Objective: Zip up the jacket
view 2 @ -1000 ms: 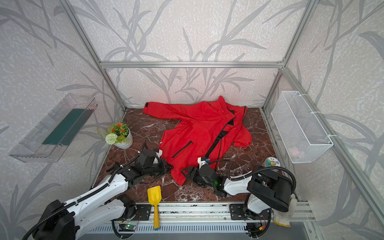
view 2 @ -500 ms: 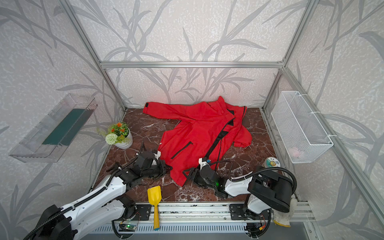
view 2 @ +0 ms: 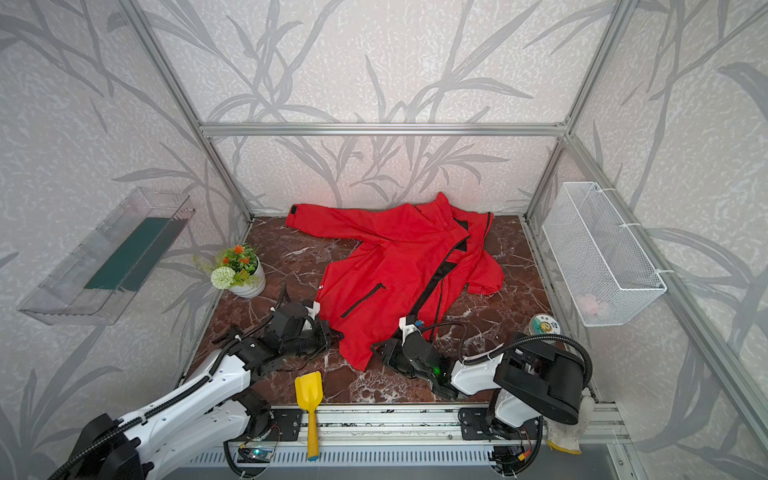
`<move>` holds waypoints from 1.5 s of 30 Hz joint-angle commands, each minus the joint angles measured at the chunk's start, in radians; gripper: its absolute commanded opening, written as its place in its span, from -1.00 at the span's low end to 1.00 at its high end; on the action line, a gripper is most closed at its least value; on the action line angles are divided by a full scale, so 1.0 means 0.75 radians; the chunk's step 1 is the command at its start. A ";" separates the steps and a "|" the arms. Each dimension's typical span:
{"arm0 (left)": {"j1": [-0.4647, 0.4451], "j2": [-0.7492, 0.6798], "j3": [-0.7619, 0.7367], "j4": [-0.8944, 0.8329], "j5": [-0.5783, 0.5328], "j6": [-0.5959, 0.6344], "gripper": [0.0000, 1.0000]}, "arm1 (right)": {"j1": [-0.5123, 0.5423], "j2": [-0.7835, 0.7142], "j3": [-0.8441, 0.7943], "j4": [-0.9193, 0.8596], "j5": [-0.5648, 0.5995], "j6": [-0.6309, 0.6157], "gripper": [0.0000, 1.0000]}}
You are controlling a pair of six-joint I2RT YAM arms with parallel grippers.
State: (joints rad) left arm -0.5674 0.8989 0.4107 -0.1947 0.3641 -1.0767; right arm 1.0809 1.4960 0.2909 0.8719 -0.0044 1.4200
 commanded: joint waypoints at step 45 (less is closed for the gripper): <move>-0.089 -0.299 -0.062 -0.071 0.012 -0.176 0.29 | -0.011 -0.232 0.104 -0.145 0.039 -0.142 -1.00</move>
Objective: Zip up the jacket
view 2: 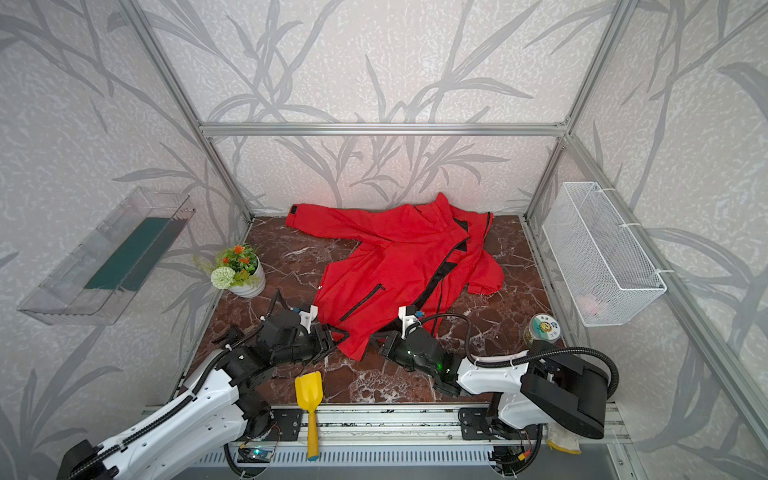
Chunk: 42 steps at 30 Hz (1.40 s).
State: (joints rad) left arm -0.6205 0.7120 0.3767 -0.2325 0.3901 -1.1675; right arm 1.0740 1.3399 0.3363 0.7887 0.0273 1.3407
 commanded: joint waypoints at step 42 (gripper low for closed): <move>-0.242 -0.220 -0.055 0.074 -0.254 -0.153 -1.00 | -0.002 -0.165 0.099 -0.089 -0.033 -0.187 -1.00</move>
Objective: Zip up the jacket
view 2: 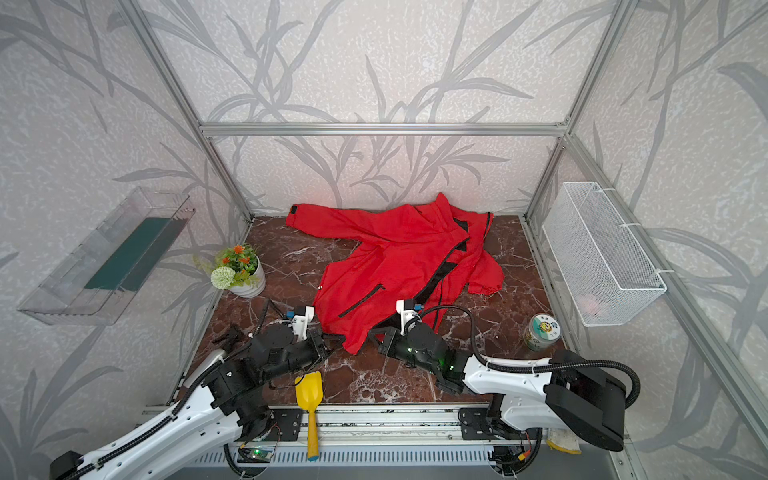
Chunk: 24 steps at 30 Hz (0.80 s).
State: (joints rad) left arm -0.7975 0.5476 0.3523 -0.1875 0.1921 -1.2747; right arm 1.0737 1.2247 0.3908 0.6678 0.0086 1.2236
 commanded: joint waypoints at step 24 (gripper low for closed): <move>-0.002 0.036 -0.002 0.010 0.038 -0.004 -1.00 | 0.002 -0.098 -0.019 -0.103 0.043 0.003 -0.61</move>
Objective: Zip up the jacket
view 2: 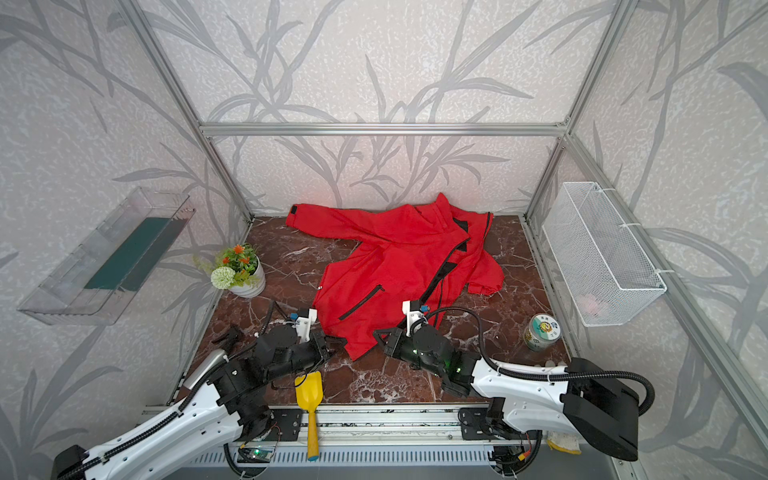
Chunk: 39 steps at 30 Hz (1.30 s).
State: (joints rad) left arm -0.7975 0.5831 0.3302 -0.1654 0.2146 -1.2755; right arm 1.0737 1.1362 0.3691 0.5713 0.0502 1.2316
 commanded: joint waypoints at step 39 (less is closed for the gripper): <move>-0.001 0.006 0.013 -0.017 0.021 -0.001 -1.00 | 0.134 0.245 -0.029 0.291 -0.003 0.174 0.41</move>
State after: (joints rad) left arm -0.7975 0.5964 0.3302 -0.1650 0.2295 -1.2755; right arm 1.1648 1.3087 0.3237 0.6758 0.0582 1.3769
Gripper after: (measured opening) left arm 0.045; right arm 0.713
